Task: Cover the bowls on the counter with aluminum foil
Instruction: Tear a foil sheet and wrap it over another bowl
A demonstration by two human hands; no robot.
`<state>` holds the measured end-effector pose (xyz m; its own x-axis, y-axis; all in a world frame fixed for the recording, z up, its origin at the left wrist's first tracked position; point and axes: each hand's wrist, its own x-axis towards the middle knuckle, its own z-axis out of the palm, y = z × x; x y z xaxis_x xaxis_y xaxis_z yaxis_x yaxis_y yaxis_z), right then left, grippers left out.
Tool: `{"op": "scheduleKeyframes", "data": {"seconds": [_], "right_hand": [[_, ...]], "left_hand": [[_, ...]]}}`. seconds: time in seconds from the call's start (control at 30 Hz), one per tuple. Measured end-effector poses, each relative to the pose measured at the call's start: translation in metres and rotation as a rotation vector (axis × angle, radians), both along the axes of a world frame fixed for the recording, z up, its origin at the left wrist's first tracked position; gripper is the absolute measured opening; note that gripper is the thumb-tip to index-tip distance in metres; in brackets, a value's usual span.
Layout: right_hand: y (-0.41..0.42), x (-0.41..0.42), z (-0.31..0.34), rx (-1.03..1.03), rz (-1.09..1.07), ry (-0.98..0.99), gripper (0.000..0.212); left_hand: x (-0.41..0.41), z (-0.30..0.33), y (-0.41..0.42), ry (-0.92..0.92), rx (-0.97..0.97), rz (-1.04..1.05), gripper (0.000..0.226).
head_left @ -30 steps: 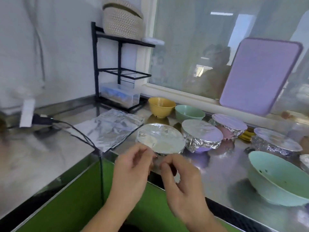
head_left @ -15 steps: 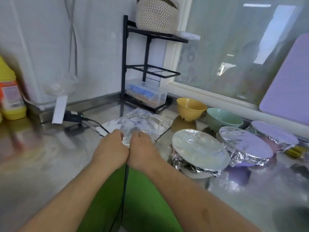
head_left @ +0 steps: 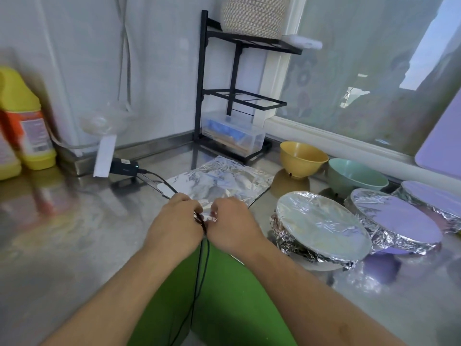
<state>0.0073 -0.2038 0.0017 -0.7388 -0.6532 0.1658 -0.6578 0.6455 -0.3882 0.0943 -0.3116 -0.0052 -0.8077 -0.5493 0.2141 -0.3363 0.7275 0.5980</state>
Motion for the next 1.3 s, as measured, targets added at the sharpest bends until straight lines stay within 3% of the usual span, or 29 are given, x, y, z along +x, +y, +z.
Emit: {"op": "scheduleKeyframes", "data": {"seconds": [0.13,0.6,0.73,0.9,1.07,1.2,1.3], "right_hand": [[0.004,0.002,0.0,0.029,0.032,0.004,0.028],[0.013,0.004,0.005,-0.022,0.031,0.039,0.008],[0.013,0.009,0.009,0.071,0.061,0.128,0.013],[0.012,0.009,0.017,0.079,-0.067,0.135,0.021],[0.01,0.009,0.016,0.007,-0.203,0.1,0.035],[0.009,0.007,0.02,-0.059,-0.238,0.077,0.031],[0.008,0.006,0.021,-0.103,-0.267,0.05,0.026]], "left_hand": [[0.003,0.004,-0.005,-0.028,-0.058,0.031,0.03],[0.017,0.017,-0.014,-0.153,-0.196,0.246,0.016],[0.012,0.007,-0.016,-0.13,-0.285,0.103,0.014],[0.004,0.0,-0.01,-0.111,-0.338,-0.077,0.022],[0.001,-0.004,-0.01,-0.109,-0.299,-0.09,0.023],[0.003,-0.002,-0.006,-0.053,-0.259,-0.097,0.023],[0.004,-0.003,-0.002,0.041,-0.24,-0.114,0.039]]}}
